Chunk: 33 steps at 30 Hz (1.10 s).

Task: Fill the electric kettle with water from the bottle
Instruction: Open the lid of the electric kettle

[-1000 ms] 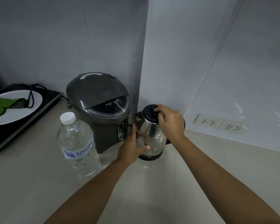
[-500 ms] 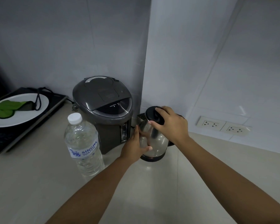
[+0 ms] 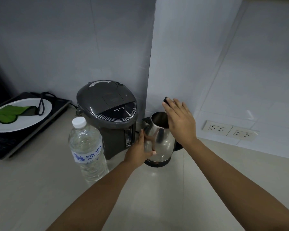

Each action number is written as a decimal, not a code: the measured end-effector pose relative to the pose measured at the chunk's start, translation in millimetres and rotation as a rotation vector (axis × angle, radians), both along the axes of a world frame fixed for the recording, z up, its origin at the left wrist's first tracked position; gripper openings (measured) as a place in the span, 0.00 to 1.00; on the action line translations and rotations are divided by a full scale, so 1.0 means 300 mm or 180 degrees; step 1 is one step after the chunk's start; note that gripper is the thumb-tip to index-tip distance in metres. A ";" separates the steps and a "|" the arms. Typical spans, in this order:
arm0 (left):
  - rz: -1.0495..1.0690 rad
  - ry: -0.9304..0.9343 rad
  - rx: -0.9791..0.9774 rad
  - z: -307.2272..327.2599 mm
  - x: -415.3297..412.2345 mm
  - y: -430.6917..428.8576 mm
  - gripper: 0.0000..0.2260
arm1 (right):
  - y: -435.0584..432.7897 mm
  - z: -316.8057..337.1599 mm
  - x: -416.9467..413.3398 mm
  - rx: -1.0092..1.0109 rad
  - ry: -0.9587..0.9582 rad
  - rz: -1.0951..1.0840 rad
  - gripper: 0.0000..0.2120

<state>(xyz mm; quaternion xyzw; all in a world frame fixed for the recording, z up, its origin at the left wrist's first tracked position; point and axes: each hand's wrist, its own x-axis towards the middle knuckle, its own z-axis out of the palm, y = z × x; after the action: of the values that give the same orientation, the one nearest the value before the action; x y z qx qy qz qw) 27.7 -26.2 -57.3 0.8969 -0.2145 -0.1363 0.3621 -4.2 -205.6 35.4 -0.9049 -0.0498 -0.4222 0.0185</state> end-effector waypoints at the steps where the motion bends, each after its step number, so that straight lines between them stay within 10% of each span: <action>1: -0.0013 0.0001 0.0018 0.000 0.001 0.002 0.50 | -0.010 0.005 -0.002 -0.0032 0.0004 -0.0038 0.19; 33: 0.0180 0.0468 -0.0400 0.057 -0.003 -0.025 0.57 | -0.035 -0.284 -0.254 0.2494 0.1405 -0.0890 0.40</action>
<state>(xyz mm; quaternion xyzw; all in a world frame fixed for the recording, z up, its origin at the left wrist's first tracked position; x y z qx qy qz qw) 26.7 -33.7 -40.1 0.8656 -0.1701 -0.1778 0.4361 -80.3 -216.2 -50.0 -0.8960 0.2408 -0.2051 0.3117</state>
